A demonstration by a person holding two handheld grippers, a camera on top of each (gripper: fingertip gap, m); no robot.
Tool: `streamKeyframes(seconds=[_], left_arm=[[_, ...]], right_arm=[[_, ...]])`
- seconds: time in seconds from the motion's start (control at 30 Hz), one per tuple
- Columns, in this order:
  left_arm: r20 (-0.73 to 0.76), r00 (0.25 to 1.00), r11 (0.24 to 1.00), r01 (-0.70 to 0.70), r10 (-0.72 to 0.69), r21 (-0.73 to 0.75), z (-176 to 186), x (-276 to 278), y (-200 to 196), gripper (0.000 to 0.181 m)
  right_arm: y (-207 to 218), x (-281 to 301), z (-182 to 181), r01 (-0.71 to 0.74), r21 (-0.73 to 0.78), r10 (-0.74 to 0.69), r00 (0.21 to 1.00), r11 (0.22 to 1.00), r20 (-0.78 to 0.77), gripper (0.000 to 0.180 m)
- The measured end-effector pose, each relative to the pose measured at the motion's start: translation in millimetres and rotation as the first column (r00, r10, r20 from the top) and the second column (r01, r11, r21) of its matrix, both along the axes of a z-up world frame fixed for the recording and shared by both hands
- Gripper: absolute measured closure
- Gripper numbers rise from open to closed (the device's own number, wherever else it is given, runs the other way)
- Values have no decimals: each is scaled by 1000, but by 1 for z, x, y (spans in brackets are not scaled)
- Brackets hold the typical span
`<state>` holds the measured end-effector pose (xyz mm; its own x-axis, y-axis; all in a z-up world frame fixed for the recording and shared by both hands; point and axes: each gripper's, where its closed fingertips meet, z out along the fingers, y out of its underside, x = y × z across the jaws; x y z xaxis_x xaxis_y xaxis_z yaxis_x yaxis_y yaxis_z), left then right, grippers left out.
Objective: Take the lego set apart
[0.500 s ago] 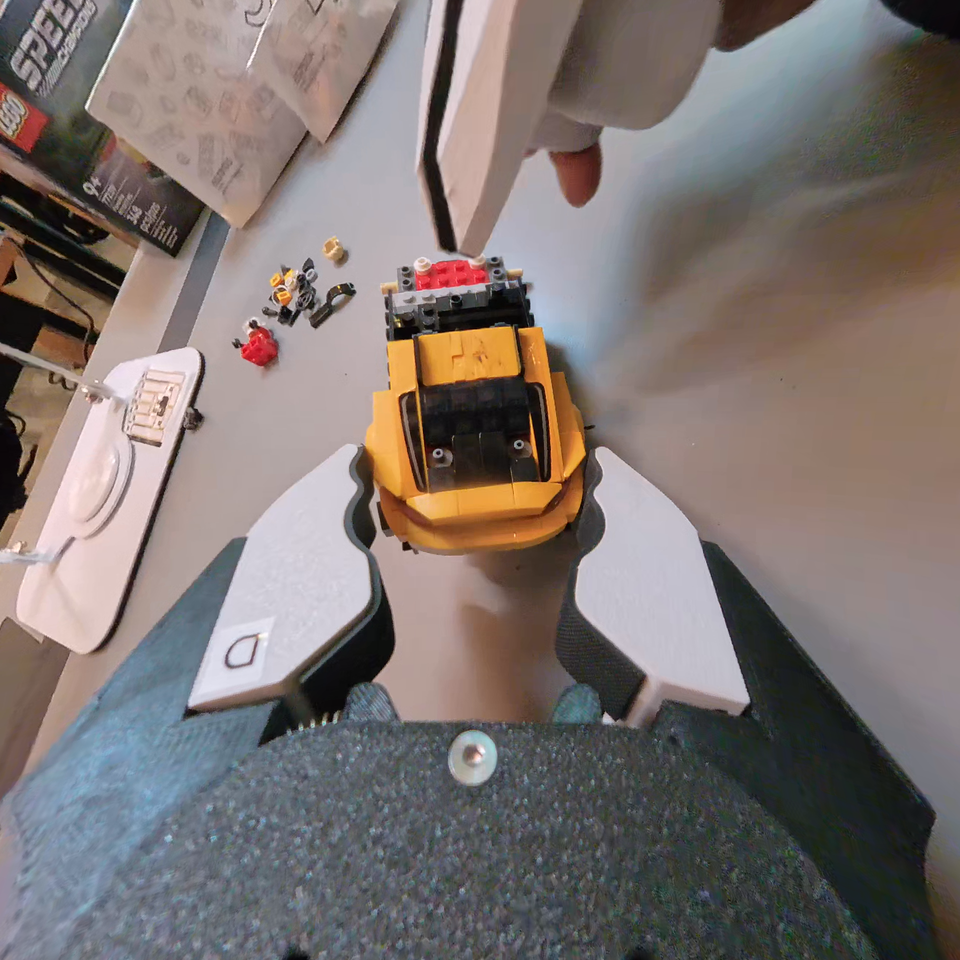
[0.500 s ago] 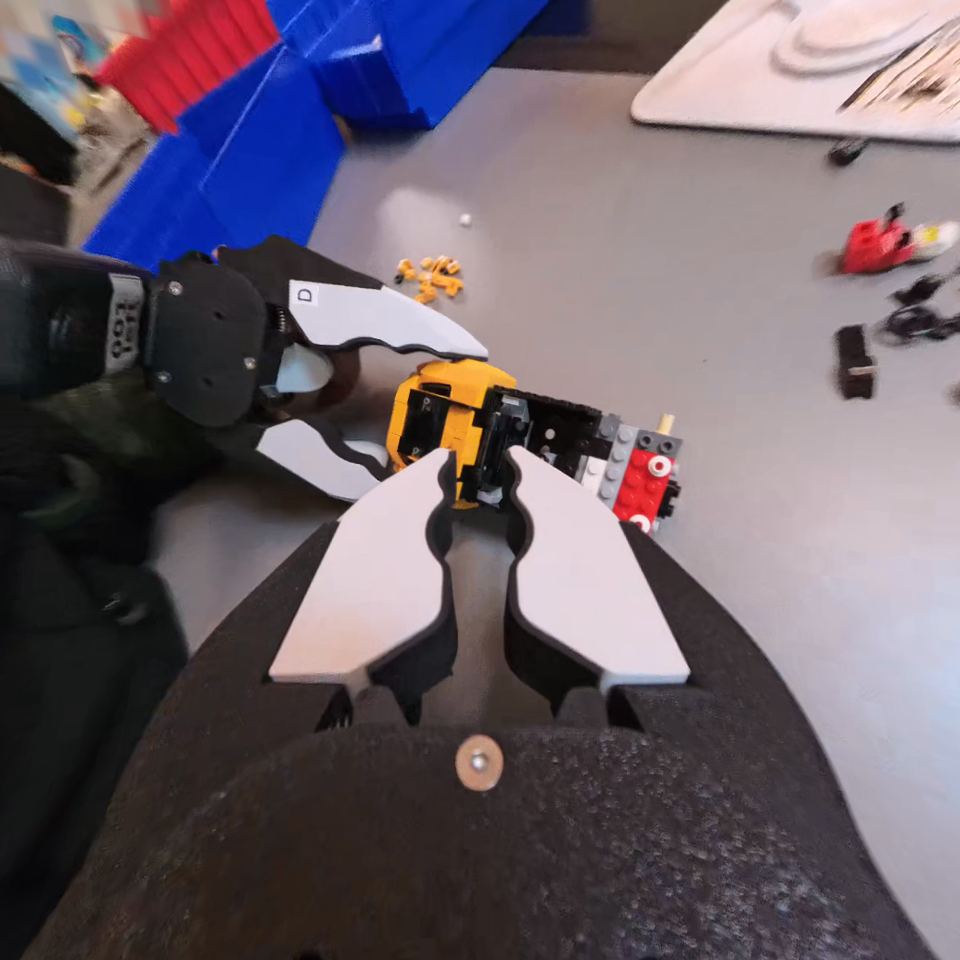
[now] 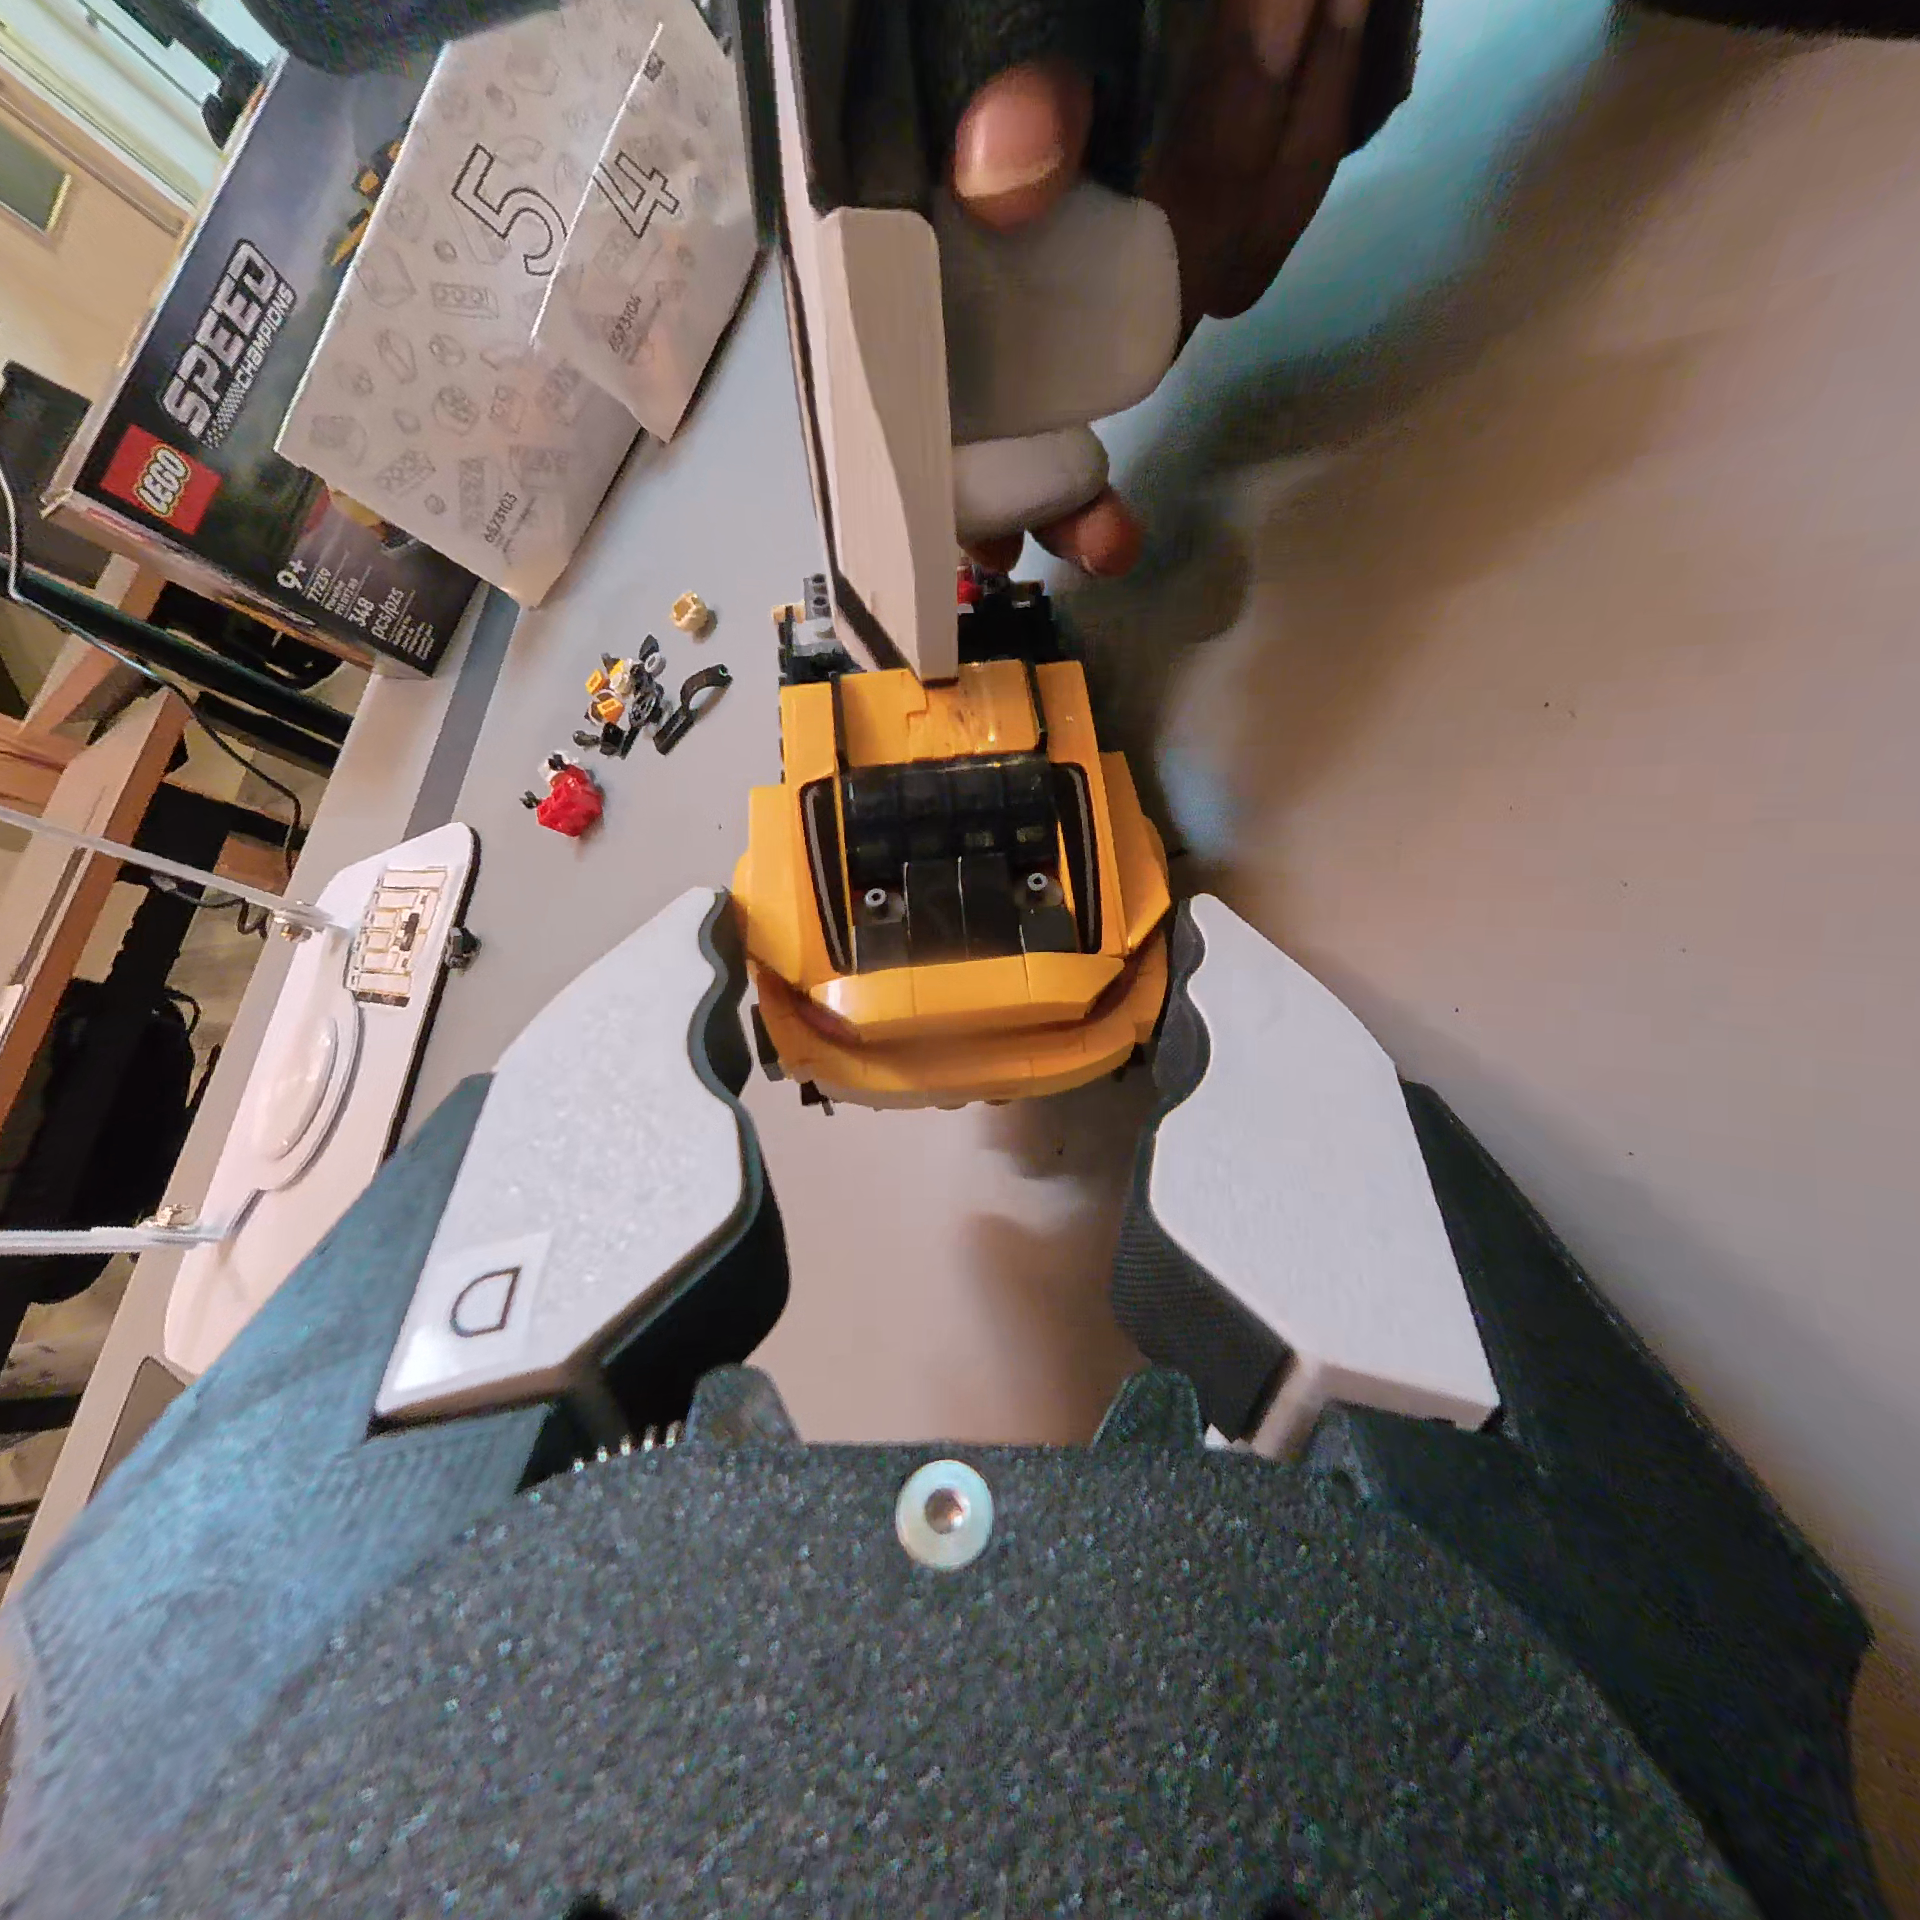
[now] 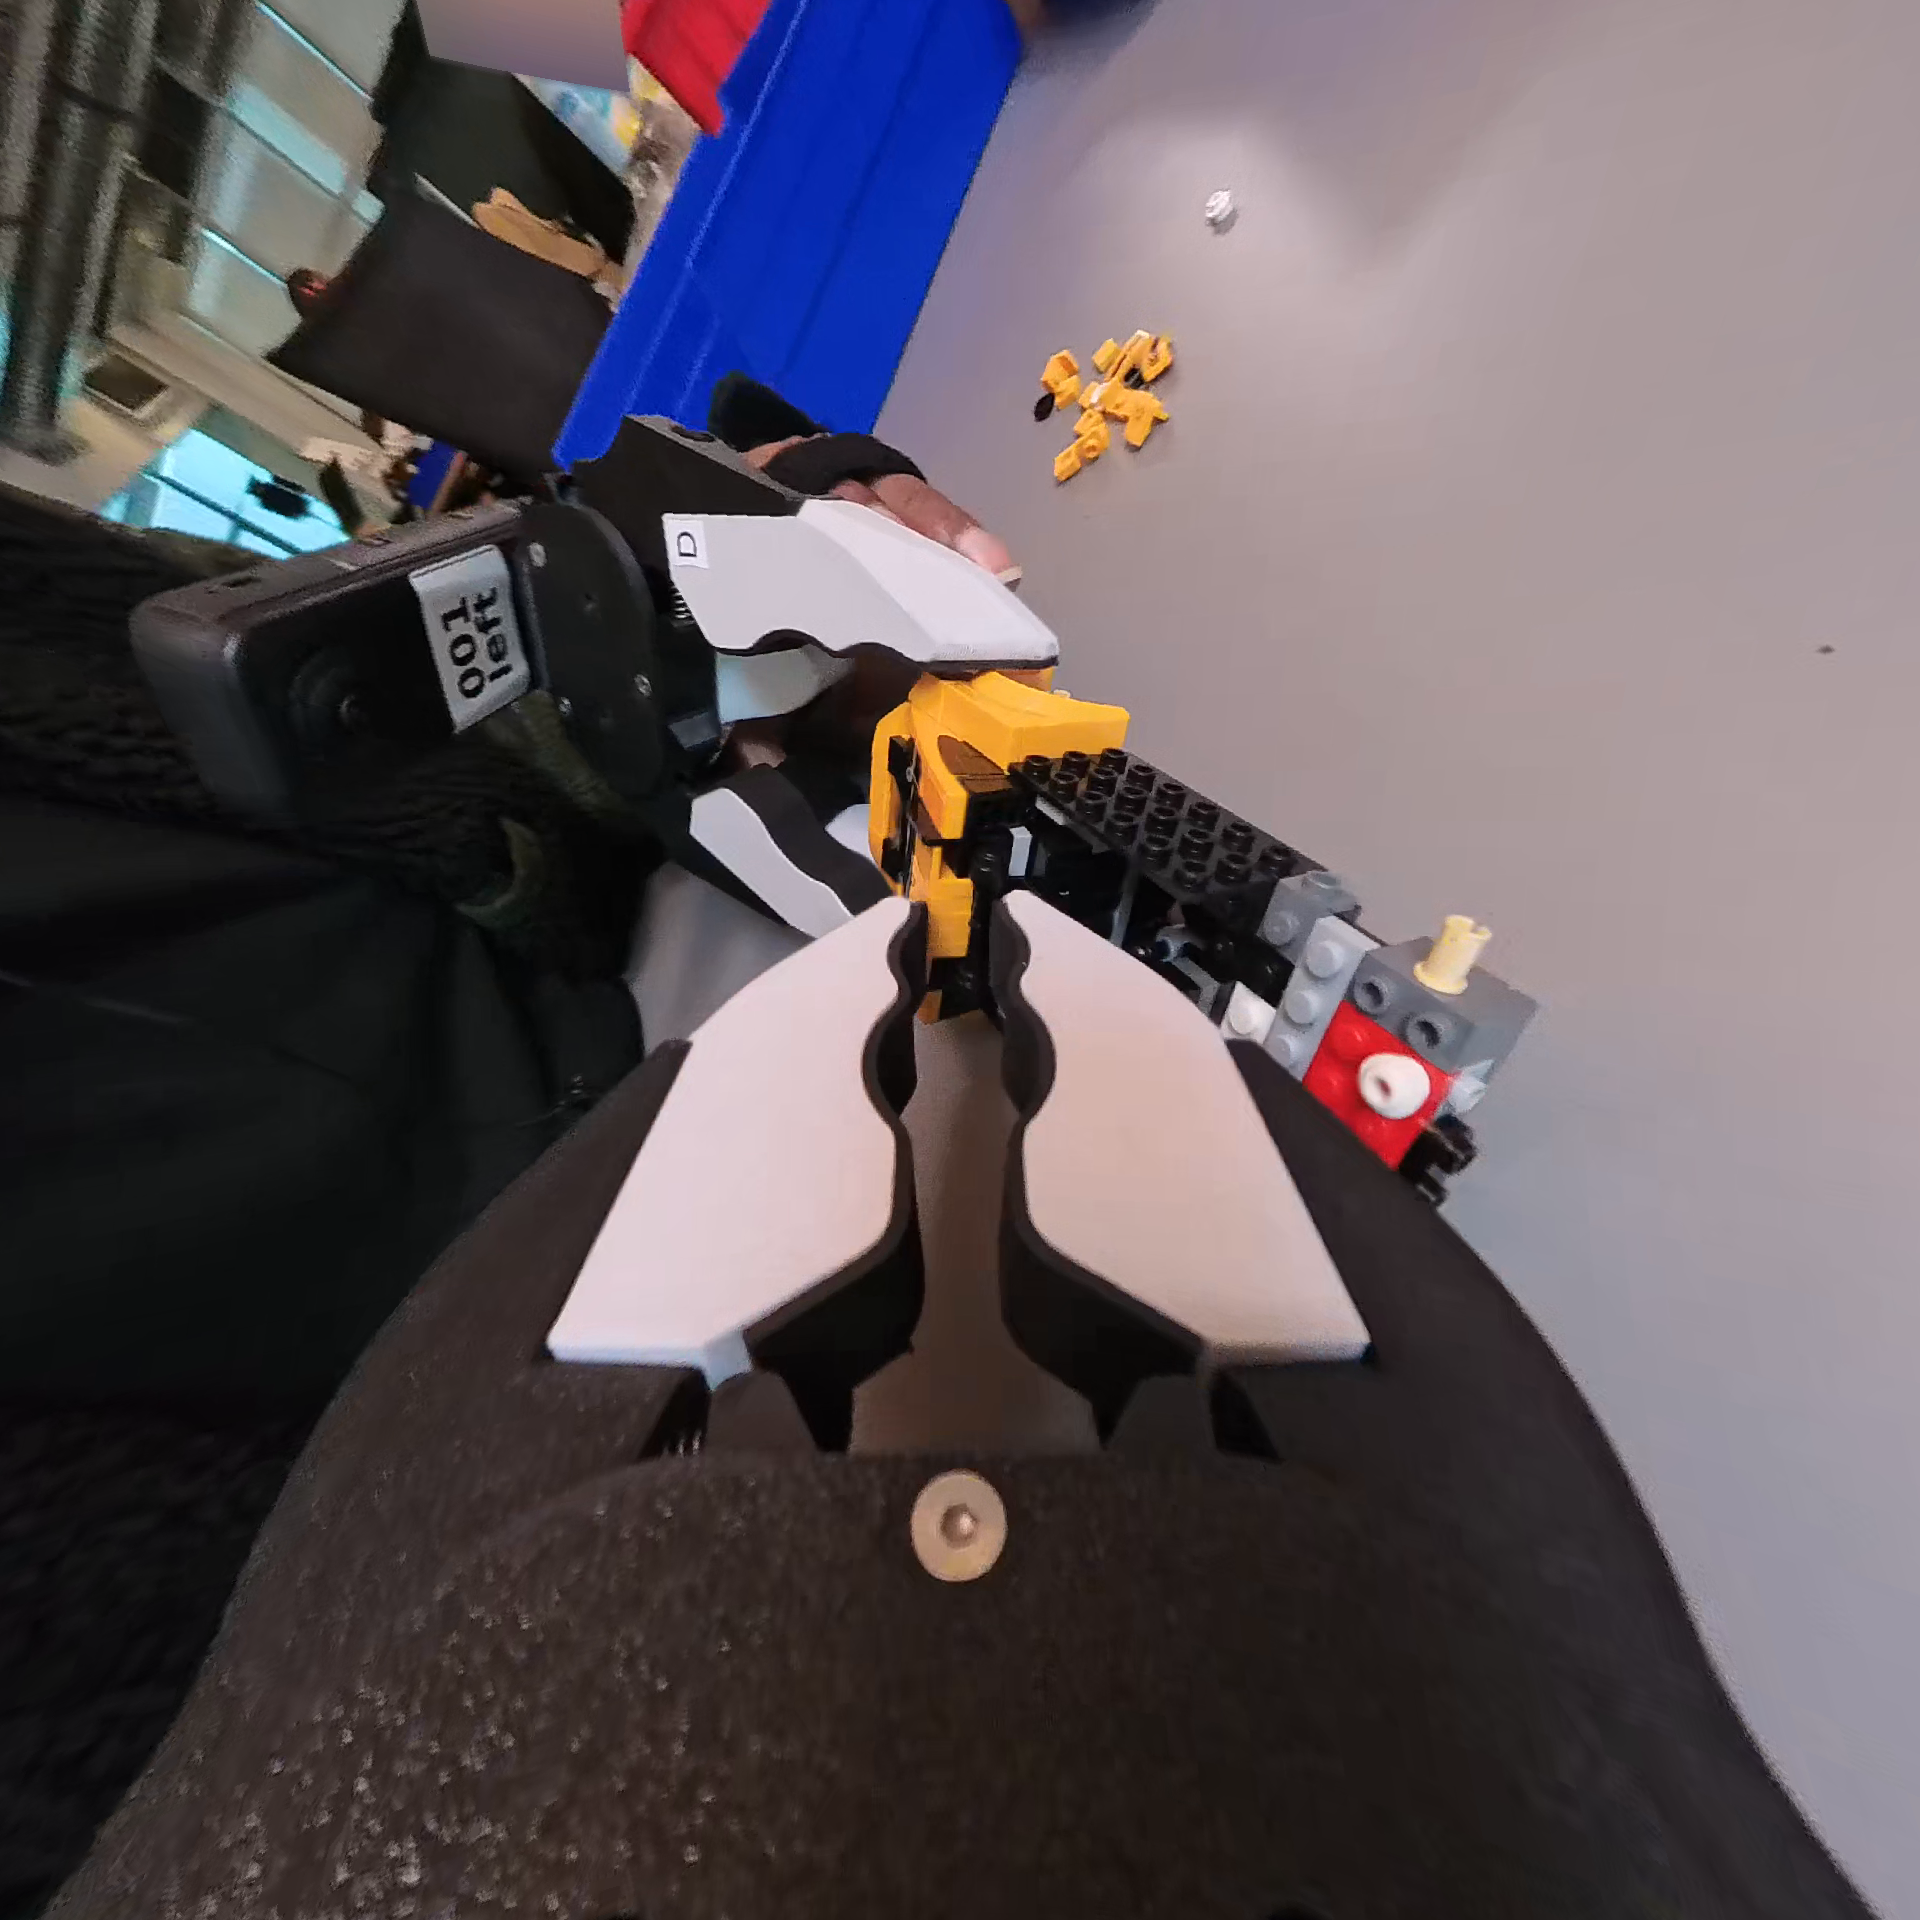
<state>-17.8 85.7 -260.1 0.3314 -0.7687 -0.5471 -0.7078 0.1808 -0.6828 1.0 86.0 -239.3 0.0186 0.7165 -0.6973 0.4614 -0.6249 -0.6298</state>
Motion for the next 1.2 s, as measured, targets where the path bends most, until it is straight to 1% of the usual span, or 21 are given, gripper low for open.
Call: streamKeyframes(seconds=[0.37, 0.53, 0.6, 0.7, 0.77, 0.83, 0.9, 1.0, 1.2], left_arm=[[26, 999, 1000, 23, -23, -2, -1, 3, 2, 103], [39, 999, 999, 31, -31, -12, -2, 3, 2, 103], [39, 999, 999, 35, -34, -10, -2, 3, 2, 103], [41, 999, 999, 30, -30, -18, -3, 2, 2, 103], [43, 999, 999, 25, -24, -26, -3, 2, 3, 103], [27, 1000, 999, 16, -16, -31, -4, 3, 3, 103], [13, 1000, 999, 0, 1, -41, -5, 2, 3, 103], [-4, 1000, 998, -16, 16, -55, -6, 2, 4, 103], [-33, 997, 991, -76, 73, -111, -7, -1, 4, 103]], right_arm=[[1, 4, 1, -41, -67, 35, 996, 997, -82, 170], [8, 8, 4, -14, -66, 7, 994, 998, -107, 172], [7, 7, -2, -9, -12, 8, 998, 1000, -64, 170], [8, 5, -3, 3, 27, -1, 999, 1000, -47, 172], [8, 4, -3, 14, 34, -12, 999, 999, -48, 172], [3, 2, 0, 1, 33, 1, 998, 999, -62, 177], [3, 2, 0, 10, 76, -6, 998, 997, -58, 177], [3, 2, 1, 8, 83, -3, 998, 996, -58, 177], [2, 0, 5, 22, 167, -9, 997, 986, -81, 178]])
